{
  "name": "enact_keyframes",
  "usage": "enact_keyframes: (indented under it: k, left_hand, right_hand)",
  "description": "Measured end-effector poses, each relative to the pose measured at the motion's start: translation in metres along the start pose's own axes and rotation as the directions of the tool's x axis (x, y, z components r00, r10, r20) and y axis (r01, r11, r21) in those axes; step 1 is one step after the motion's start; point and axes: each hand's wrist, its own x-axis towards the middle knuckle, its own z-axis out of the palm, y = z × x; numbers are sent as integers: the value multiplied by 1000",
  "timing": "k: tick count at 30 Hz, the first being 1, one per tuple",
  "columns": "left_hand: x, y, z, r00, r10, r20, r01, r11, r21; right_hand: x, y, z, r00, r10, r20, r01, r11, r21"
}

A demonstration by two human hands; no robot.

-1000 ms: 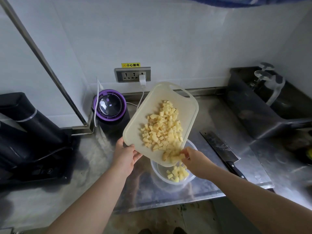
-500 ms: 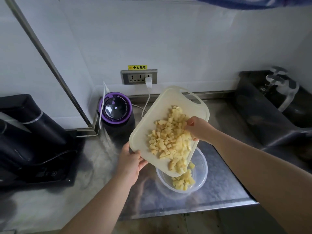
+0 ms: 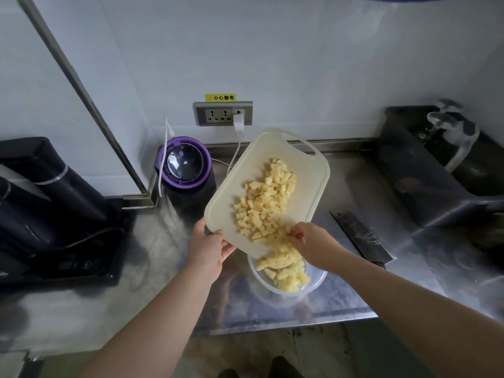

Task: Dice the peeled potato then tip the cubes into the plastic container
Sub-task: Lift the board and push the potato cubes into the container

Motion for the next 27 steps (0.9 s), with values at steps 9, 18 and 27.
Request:
enact_keyframes:
  k: [9, 18, 27]
  left_hand:
    - [-2, -1, 5, 1000, 12, 16, -12, 1000, -14]
    - [-5, 4, 2, 994, 37, 105, -40, 999, 25]
    - [-4, 5, 2, 996, 28, 90, -31, 999, 32]
  right_hand:
    - [-16, 9, -17, 987, -41, 154, 56, 994, -98]
    - [76, -27, -96, 952, -181, -246, 169, 983, -68]
    - [128, -25, -81, 979, -180, -96, 147, 949, -278]
